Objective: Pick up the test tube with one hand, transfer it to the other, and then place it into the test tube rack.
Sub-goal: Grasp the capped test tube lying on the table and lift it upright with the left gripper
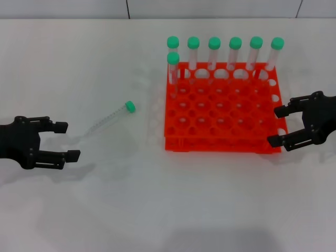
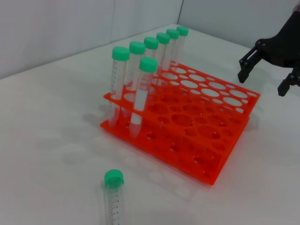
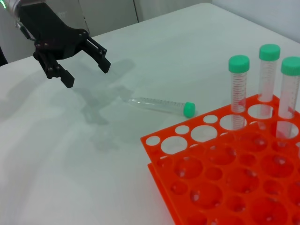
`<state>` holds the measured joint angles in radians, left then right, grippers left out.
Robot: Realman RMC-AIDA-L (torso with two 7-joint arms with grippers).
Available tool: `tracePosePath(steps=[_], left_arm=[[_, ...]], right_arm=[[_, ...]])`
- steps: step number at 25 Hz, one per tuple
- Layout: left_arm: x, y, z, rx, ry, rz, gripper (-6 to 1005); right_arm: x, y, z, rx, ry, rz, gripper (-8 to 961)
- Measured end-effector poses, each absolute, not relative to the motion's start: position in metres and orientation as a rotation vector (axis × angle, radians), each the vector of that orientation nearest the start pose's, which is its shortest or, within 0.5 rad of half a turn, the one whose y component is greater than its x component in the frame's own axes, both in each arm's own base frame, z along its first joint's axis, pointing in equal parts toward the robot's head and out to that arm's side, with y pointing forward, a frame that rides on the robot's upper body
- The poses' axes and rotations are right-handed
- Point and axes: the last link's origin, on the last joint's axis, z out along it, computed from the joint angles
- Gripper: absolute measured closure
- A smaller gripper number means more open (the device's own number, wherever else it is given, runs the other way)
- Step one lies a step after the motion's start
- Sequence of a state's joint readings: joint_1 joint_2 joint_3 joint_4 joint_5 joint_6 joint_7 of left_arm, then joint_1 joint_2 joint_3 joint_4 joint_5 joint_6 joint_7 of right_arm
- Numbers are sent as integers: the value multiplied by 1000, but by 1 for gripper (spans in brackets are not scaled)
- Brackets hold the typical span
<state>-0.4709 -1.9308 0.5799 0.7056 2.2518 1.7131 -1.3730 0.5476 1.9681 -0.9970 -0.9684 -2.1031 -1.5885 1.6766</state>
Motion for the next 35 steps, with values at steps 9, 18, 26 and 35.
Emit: tracePosePath(steps=[9, 18, 26, 35], left_arm=[[-319, 299, 64, -2838, -650, -375, 142], [-318, 299, 64, -2853, -643, -369, 142], [-318, 305, 75, -2782, -755, -328, 147], [-306, 315, 100, -2653, -1138, -85, 153]], right_arm=[[238, 352, 40, -2913, 474, 173, 131], [237, 352, 39, -2913, 472, 175, 134], [233, 352, 36, -2920, 453, 197, 137], [223, 356, 29, -2935, 404, 211, 140]])
